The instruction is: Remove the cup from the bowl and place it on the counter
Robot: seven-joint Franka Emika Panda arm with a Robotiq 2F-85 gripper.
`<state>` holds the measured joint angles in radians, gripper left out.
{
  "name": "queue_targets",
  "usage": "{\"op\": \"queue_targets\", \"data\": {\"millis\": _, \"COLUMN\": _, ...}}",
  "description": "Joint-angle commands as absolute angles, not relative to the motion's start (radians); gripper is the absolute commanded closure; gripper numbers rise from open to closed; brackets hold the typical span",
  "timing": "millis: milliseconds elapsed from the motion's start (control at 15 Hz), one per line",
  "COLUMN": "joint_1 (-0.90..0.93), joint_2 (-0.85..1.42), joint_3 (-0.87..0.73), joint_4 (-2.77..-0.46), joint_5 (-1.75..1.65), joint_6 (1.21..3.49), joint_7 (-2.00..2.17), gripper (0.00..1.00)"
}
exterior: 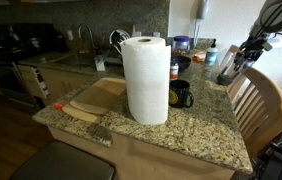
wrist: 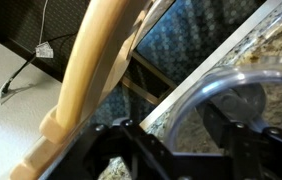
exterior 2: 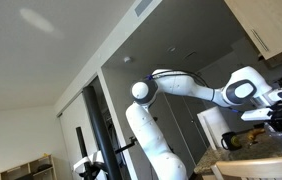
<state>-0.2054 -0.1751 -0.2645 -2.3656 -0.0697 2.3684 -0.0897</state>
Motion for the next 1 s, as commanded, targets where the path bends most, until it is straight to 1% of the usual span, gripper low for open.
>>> {"op": "queue_targets", "data": {"millis": 0, "joint_1": -0.223, "joint_2": -0.208, "joint_3": -0.259, "joint_4": -2.443, "joint_5": -0.070, "joint_6": 2.391, "joint_7": -0.076, "gripper": 0.02}}
{"op": "queue_targets", "data": {"millis": 67, "joint_1": -0.224, "joint_2": -0.214, "joint_3": -0.260, "joint_4": -2.448, "joint_5": -0.068, "joint_6": 2.400, "joint_7": -0.068, "gripper": 0.00}}
{"op": "queue_targets", "data": {"millis": 133, "joint_1": -0.229, "joint_2": -0.207, "joint_3": -0.244, "joint_4": -2.447, "joint_5": -0.109, "joint_6": 2.420, "joint_7": -0.022, "gripper": 0.38}}
{"op": "queue_targets", "data": {"millis": 200, "joint_1": -0.227, "joint_2": -0.215, "joint_3": -0.241, "joint_4": -2.450, "joint_5": -0.114, "joint_6": 2.413, "joint_7": -0.010, "gripper": 0.34}}
{"op": "queue_targets", "data": {"millis": 267, "joint_1": -0.226, "joint_2": -0.221, "joint_3": -0.238, "joint_4": -2.454, "joint_5": -0.121, "joint_6": 2.420, "joint_7": 0.008, "gripper": 0.36}}
{"op": "queue_targets", "data": {"millis": 400, "joint_1": -0.215, "joint_2": -0.238, "joint_3": -0.235, "joint_4": -2.454, "joint_5": -0.096, "joint_6": 2.420, "joint_7": 0.009, "gripper": 0.48}}
{"op": "queue_targets", "data": {"millis": 467, "joint_1": -0.210, "joint_2": -0.248, "joint_3": -0.230, "joint_4": -2.457, "joint_5": -0.090, "joint_6": 2.428, "joint_7": 0.011, "gripper": 0.58}}
{"op": "queue_targets", "data": {"millis": 533, "joint_1": -0.205, "joint_2": -0.253, "joint_3": -0.223, "joint_4": -2.458, "joint_5": -0.087, "joint_6": 2.432, "joint_7": 0.015, "gripper": 0.62}}
{"op": "queue_targets", "data": {"millis": 667, "joint_1": -0.191, "joint_2": -0.271, "joint_3": -0.206, "joint_4": -2.446, "joint_5": -0.071, "joint_6": 2.430, "joint_7": 0.018, "gripper": 0.79}}
{"op": "queue_targets", "data": {"millis": 733, "joint_1": -0.182, "joint_2": -0.287, "joint_3": -0.191, "joint_4": -2.435, "joint_5": -0.065, "joint_6": 2.420, "joint_7": 0.019, "gripper": 0.85}}
{"op": "queue_targets", "data": {"millis": 800, "joint_1": -0.171, "joint_2": -0.297, "joint_3": -0.173, "joint_4": -2.425, "joint_5": -0.070, "joint_6": 2.413, "joint_7": 0.030, "gripper": 0.93}}
{"op": "queue_targets", "data": {"millis": 933, "joint_1": -0.146, "joint_2": -0.317, "joint_3": -0.130, "joint_4": -2.409, "joint_5": -0.076, "joint_6": 2.420, "joint_7": 0.065, "gripper": 1.00}}
